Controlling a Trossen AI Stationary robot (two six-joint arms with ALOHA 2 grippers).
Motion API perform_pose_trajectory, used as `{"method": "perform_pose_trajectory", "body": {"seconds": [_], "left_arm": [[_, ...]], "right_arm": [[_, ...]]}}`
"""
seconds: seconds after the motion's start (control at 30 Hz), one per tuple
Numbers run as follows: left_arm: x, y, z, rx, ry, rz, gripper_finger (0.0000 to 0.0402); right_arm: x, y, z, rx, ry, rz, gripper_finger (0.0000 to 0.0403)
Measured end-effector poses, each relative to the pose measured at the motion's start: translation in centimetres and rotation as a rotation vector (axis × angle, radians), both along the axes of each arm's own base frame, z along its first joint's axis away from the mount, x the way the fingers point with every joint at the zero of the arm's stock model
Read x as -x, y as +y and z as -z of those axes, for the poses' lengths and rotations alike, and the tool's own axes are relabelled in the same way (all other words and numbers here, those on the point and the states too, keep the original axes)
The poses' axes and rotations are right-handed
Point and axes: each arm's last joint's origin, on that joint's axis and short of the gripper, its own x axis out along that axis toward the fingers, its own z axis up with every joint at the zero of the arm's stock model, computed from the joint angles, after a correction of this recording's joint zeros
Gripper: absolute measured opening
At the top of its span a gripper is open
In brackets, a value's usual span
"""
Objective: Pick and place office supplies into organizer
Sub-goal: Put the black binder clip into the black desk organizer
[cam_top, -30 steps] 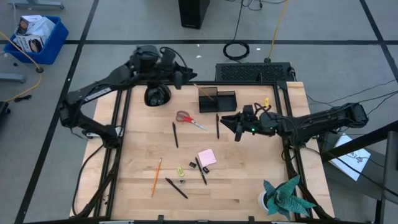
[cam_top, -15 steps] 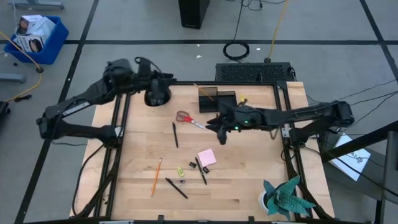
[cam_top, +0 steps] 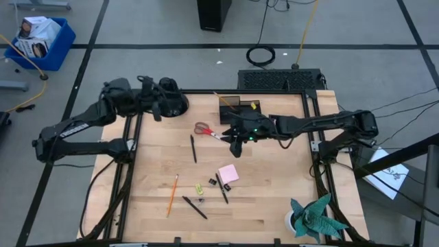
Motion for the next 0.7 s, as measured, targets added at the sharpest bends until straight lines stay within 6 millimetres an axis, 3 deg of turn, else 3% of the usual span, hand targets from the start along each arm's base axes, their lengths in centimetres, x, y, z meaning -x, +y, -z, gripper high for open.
{"method": "perform_pose_trajectory", "body": {"seconds": [0.2,0.33,0.5,0.7], "left_arm": [[-2.2,-1.1,1.8,0.027,0.123,0.175,0.0216],[-3.6,-2.3,3.1,0.016,0.224,0.262,0.0216],[-4.8,-3.3,5.0,0.008,0.37,0.295,0.0216],[-5.6,-3.3,5.7,0.02,0.414,0.207,0.0216]], "right_arm": [[2.8,-0.6,-1.1,0.013,-0.148,0.107,0.0105],[6.0,-0.6,0.5,-0.017,-0.137,0.204,0.0105],[9.2,0.1,2.9,-0.211,-0.122,0.22,0.0105],[9.5,3.0,3.3,-0.282,-0.112,0.096,0.0105]]}}
